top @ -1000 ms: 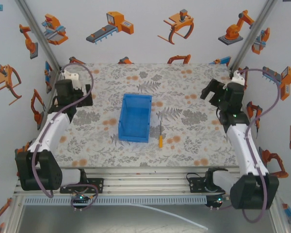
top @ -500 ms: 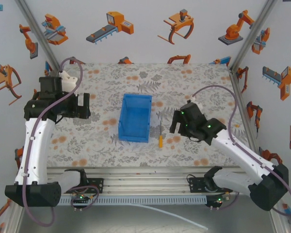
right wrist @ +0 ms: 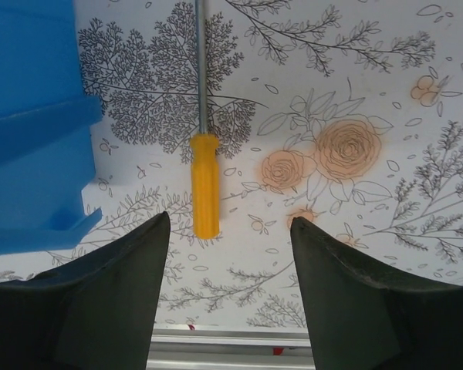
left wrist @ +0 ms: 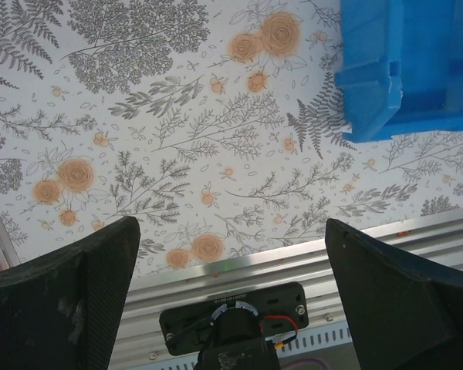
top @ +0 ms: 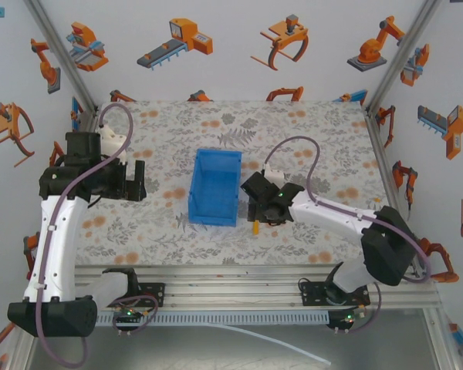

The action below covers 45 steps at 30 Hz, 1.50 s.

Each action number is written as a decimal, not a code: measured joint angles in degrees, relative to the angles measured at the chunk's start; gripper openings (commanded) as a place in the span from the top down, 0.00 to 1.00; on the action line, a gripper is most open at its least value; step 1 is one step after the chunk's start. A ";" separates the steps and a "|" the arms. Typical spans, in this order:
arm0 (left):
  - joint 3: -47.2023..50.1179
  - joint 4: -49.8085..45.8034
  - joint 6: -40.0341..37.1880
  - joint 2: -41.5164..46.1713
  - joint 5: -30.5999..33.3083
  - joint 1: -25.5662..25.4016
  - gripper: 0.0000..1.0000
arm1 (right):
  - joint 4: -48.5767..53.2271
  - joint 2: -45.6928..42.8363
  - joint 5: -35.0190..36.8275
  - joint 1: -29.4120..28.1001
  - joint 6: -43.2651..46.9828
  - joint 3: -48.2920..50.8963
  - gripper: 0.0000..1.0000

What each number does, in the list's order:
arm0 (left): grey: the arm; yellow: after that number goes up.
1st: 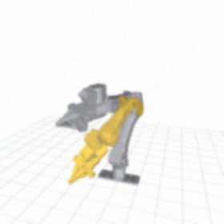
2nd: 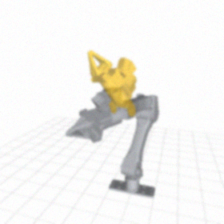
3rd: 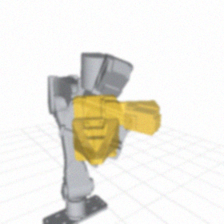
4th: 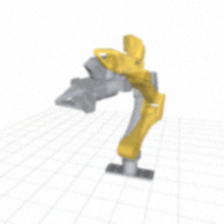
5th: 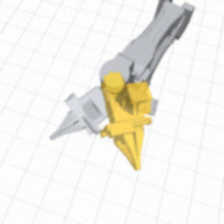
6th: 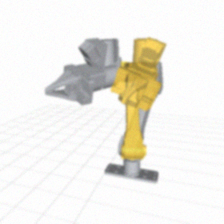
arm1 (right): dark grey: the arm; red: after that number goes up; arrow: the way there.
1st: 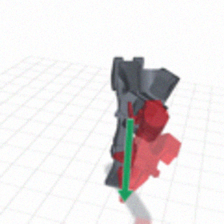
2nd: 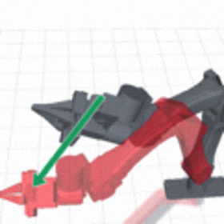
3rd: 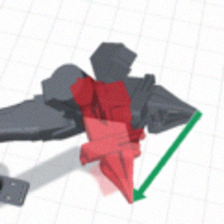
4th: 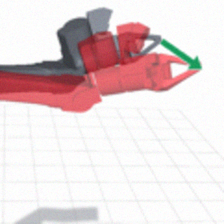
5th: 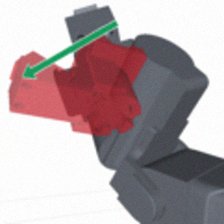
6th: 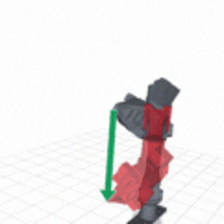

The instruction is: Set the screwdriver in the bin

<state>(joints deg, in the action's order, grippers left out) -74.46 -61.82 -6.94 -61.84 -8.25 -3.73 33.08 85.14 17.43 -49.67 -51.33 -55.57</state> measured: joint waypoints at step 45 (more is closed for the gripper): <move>2.27 -0.76 0.04 3.63 -2.29 0.00 0.03 | -4.02 11.39 -0.96 -1.55 -5.25 -0.50 0.80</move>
<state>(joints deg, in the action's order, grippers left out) -72.18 -62.59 -6.90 -58.22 -10.55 -3.73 29.06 96.53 16.47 -51.22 -56.58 -56.07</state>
